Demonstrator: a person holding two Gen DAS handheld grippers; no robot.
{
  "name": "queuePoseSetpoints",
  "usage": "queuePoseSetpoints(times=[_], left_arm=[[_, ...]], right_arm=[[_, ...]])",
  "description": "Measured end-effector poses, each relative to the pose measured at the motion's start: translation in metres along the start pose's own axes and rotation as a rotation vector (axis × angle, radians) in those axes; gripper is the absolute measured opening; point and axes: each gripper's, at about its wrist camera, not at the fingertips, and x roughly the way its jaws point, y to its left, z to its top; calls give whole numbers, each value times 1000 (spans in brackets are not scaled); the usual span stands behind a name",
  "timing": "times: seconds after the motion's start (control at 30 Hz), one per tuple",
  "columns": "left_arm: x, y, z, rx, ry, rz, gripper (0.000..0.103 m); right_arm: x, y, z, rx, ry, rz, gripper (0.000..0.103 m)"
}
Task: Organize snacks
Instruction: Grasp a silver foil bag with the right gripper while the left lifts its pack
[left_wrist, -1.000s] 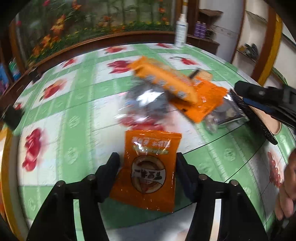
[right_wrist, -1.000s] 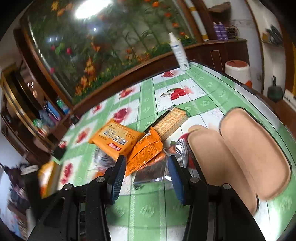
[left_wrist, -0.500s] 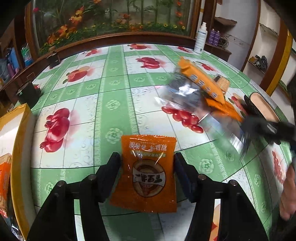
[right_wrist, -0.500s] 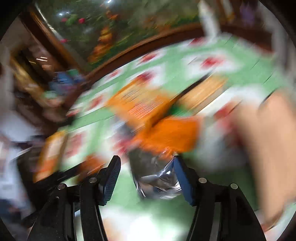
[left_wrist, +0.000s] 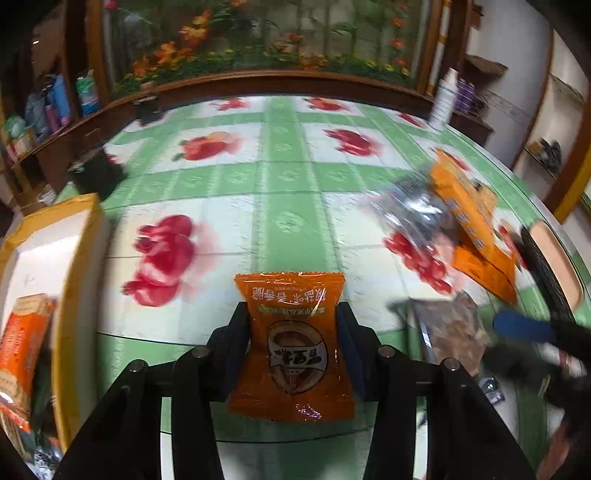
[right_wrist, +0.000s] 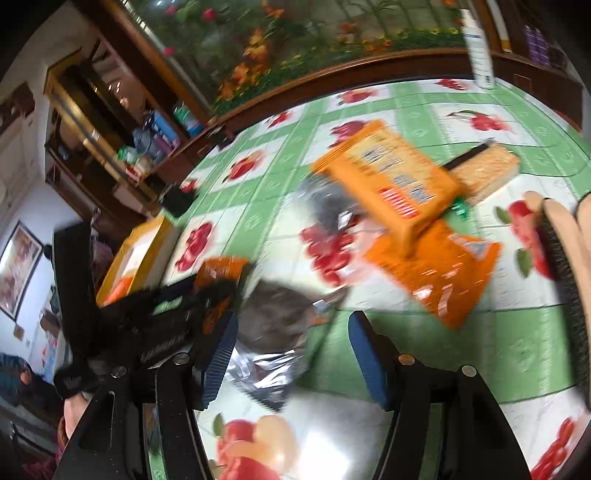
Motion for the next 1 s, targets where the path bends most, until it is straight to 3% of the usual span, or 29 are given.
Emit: queuePoseSetpoints(times=[0.13, 0.23, 0.37, 0.43, 0.47, 0.57, 0.87, 1.0], left_arm=[[-16, 17, 6, -64, -83, 69, 45], [-22, 23, 10, -90, -111, 79, 45], [-23, 23, 11, -88, -117, 73, 45], [-25, 22, 12, -84, -120, 68, 45], [-25, 21, 12, -82, -121, 62, 45], [-28, 19, 11, -80, -128, 55, 45], [-34, 14, 12, -70, -151, 43, 45], [-37, 9, 11, -50, -166, 52, 45]], right_arm=[[9, 36, -12, -100, -5, -116, 69], [20, 60, -16, -168, -4, -198, 80], [40, 71, -18, -221, 25, -333, 81], [44, 66, -19, -189, 38, -326, 80], [44, 62, -19, -177, 38, -328, 70], [37, 57, -19, -161, 8, -315, 64], [8, 60, -10, -136, -158, -260, 64], [3, 56, -7, -110, -180, -245, 64]])
